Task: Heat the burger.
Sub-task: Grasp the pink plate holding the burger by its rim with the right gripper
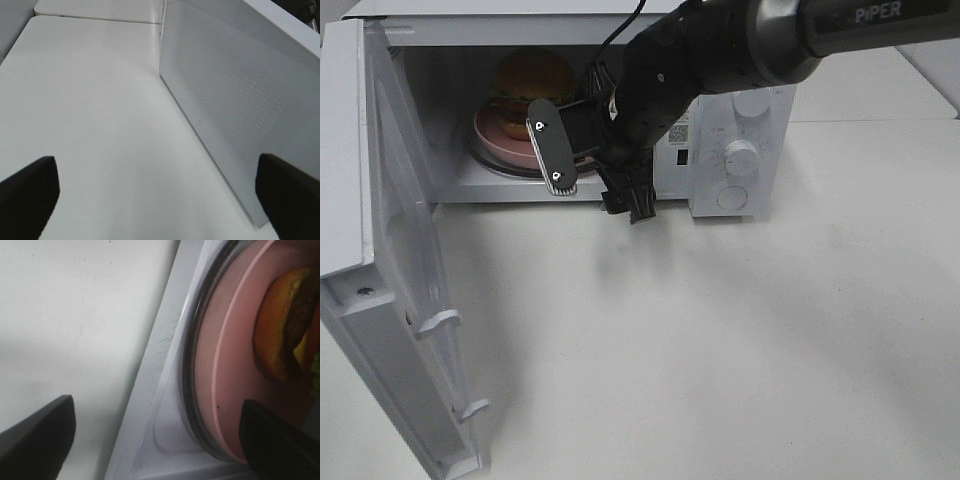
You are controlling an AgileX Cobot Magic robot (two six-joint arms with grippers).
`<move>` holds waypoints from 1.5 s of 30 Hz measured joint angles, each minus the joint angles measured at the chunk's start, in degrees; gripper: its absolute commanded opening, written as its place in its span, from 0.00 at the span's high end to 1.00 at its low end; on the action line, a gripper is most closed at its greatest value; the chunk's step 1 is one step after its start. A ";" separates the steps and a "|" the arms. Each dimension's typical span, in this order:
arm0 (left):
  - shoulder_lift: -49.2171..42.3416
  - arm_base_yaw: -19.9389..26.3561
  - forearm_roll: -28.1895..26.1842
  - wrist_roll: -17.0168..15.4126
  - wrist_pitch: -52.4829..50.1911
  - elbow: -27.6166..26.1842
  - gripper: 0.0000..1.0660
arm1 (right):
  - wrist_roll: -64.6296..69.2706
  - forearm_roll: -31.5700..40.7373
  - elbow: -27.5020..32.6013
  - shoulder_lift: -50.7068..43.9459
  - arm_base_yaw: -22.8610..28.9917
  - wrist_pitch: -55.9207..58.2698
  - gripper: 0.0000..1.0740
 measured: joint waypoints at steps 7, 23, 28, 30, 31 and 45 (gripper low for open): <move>0.00 0.00 0.00 0.00 0.00 0.00 0.06 | 2.06 -1.38 -5.21 3.55 0.00 1.38 0.20; 0.00 0.00 0.00 0.00 -0.06 0.00 0.06 | 3.84 -1.60 -15.47 9.74 0.00 3.67 0.21; 0.00 0.00 0.00 0.00 -0.06 0.00 0.06 | 3.90 -1.60 -16.27 10.26 0.00 3.50 0.22; 0.00 0.00 0.00 0.00 -0.06 0.00 0.06 | 3.95 -1.60 -16.56 10.49 0.00 3.50 0.23; 0.00 0.00 0.00 0.00 -0.06 0.00 0.06 | 3.95 -1.60 -17.02 11.23 0.00 3.55 0.23; 0.00 0.00 0.00 0.00 -0.06 0.00 0.06 | 8.37 -1.38 -18.22 13.64 0.00 2.86 0.55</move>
